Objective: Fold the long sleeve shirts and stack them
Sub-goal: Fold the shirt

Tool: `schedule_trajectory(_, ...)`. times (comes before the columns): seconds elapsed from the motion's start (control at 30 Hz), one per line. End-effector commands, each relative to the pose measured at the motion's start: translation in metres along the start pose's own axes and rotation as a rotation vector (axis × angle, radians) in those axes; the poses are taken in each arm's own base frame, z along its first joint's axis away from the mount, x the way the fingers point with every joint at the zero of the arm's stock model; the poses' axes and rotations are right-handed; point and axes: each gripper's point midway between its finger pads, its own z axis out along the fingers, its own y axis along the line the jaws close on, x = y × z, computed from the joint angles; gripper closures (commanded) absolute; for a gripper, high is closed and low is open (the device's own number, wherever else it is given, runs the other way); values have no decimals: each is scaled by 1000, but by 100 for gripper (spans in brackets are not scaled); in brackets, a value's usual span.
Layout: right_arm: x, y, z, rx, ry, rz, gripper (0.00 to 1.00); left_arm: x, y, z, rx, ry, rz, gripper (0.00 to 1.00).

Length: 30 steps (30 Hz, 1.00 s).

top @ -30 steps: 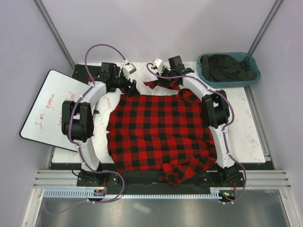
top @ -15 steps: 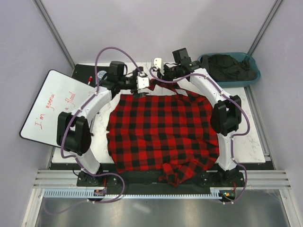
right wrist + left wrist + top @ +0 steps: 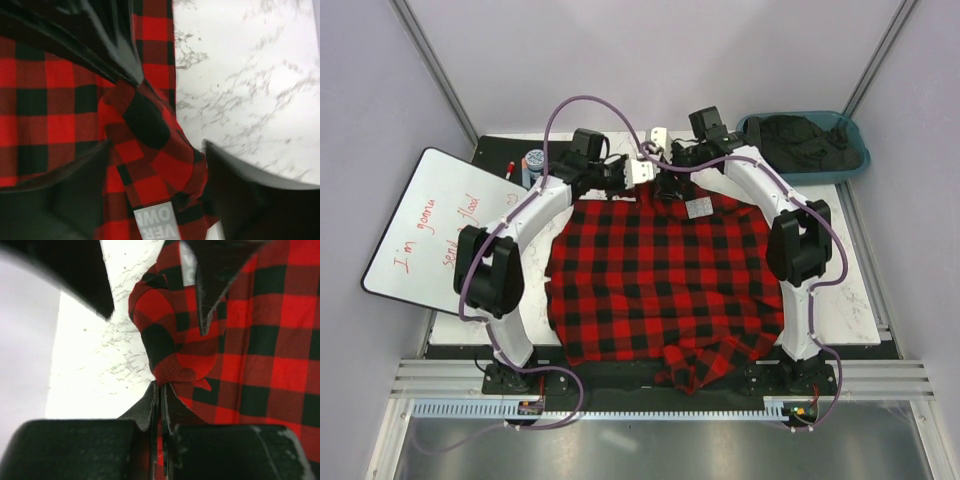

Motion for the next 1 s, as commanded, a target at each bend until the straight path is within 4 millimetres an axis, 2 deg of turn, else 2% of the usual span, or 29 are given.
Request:
schedule_trajectory(0.0, 1, -50, -45, 189, -58, 144, 2, -8, 20, 2, -27, 64, -433, 98)
schedule_trajectory(0.03, 6, -57, -50, 209, -55, 168, 2, -6, 26, 6, -42, 87, -524, 98)
schedule_trajectory(0.07, 8, -62, -56, 226, -54, 196, 2, 2, 22, 3, -31, 152, -650, 98)
schedule_trajectory(0.1, 12, -68, -61, 253, -47, 214, 2, -23, 49, -4, -93, 105, -782, 98)
schedule_trajectory(0.13, 20, -75, -69, 283, -33, 241, 2, -7, 51, 8, -111, 150, -898, 98)
schedule_trajectory(0.17, 22, -75, -71, 293, -31, 275, 2, -19, 68, -2, -172, 125, -1084, 98)
schedule_trajectory(0.23, 31, -77, -76, 317, -13, 318, 5, -25, 69, 2, -116, 69, -1290, 98)
schedule_trajectory(0.27, 34, -77, -78, 325, -7, 332, 5, -35, 75, 2, -126, 38, -1436, 98)
schedule_trajectory(0.37, 55, -82, -90, 372, 23, 397, 7, -52, 87, 9, -104, -51, -1596, 98)
schedule_trajectory(0.4, 61, -85, -99, 398, 27, 420, 7, -58, 100, 11, -121, -117, -1587, 98)
schedule_trajectory(0.43, 66, -84, -100, 400, 42, 431, 7, -61, 110, 14, -135, -161, -1588, 98)
schedule_trajectory(0.5, 81, -85, -103, 432, 95, 447, 6, -54, 120, 26, -179, -212, -1653, 98)
schedule_trajectory(0.53, 85, -85, -103, 434, 105, 454, 6, -60, 142, 28, -223, -314, -1612, 98)
schedule_trajectory(0.57, 91, -83, -103, 435, 114, 464, 6, -48, 142, 42, -232, -322, -1664, 98)
schedule_trajectory(0.63, 99, -84, -106, 444, 126, 486, 5, -41, 158, 55, -276, -384, -1683, 98)
schedule_trajectory(0.67, 104, -84, -106, 447, 134, 497, 5, -29, 161, 70, -278, -391, -1729, 98)
schedule_trajectory(0.77, 120, -84, -109, 463, 167, 542, 5, -10, 182, 82, -409, -431, -1730, 98)
schedule_trajectory(0.8, 126, -85, -113, 472, 175, 553, 5, 5, 184, 90, -459, -437, -1735, 92)
schedule_trajectory(0.83, 132, -83, -113, 469, 186, 563, 5, 11, 191, 94, -502, -472, -1720, 90)
schedule_trajectory(0.87, 138, -82, -113, 471, 202, 571, 5, 0, 208, 90, -513, -567, -1658, 88)
schedule_trajectory(0.9, 141, -81, -113, 473, 216, 567, 5, 15, 207, 104, -532, -555, -1656, 86)
schedule_trajectory(0.93, 146, -80, -113, 474, 230, 568, 5, 10, 215, 105, -564, -581, -1629, 84)
schedule_trajectory(0.97, 149, -78, -112, 473, 243, 567, 5, -3, 228, 98, -578, -634, -1544, 79)
